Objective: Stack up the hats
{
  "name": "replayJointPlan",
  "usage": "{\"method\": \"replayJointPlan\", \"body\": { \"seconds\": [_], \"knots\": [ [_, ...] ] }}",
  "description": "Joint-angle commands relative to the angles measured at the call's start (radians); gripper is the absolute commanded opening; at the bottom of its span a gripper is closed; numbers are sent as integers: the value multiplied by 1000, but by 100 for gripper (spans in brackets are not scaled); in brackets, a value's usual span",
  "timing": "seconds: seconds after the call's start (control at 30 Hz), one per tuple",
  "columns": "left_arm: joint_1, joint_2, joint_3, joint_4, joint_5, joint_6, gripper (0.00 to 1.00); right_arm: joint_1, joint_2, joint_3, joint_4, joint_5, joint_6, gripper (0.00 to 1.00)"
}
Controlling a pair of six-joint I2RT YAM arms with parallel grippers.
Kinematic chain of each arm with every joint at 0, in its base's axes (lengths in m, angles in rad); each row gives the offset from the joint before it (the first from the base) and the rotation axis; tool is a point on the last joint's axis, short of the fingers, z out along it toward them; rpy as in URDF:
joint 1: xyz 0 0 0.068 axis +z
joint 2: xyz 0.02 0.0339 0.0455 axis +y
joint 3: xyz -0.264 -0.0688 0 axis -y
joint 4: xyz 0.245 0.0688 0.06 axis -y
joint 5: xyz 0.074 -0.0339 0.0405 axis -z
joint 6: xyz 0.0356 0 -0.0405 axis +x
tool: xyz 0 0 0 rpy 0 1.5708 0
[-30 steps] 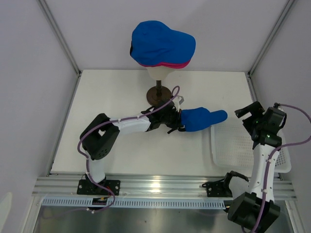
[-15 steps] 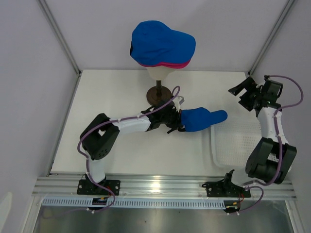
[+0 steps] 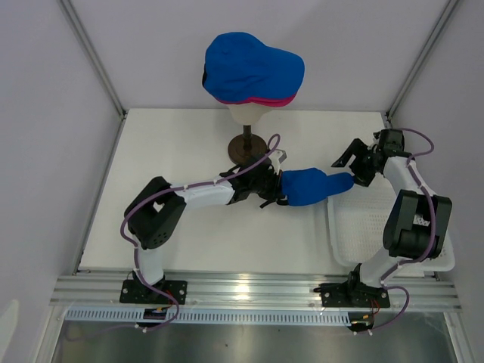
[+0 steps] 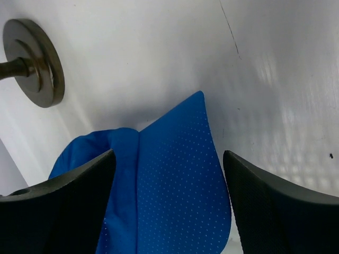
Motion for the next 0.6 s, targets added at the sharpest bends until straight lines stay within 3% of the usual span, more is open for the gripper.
{"method": "replayJointPlan", "body": {
  "seconds": [0.0, 0.2, 0.3, 0.4, 0.43, 0.57],
  "knots": [
    [3, -2, 24, 21, -17, 27, 1, 8, 36, 32, -67, 23, -20, 84],
    [10, 6, 28, 15, -31, 19, 1, 8, 21, 12, -110, 26, -14, 69],
    [11, 12, 30, 22, -25, 12, 1, 5, -5, -22, -74, -17, 12, 43],
    [11, 14, 37, 26, -25, 19, 1, 5, -41, -40, -17, -57, 38, 6],
    [11, 15, 39, 23, -26, 22, 1, 8, -51, -45, -8, -61, 38, 0],
    [19, 0, 57, 3, -52, 38, 1, 11, -146, -50, 54, -113, 41, 0]
  ]
}}
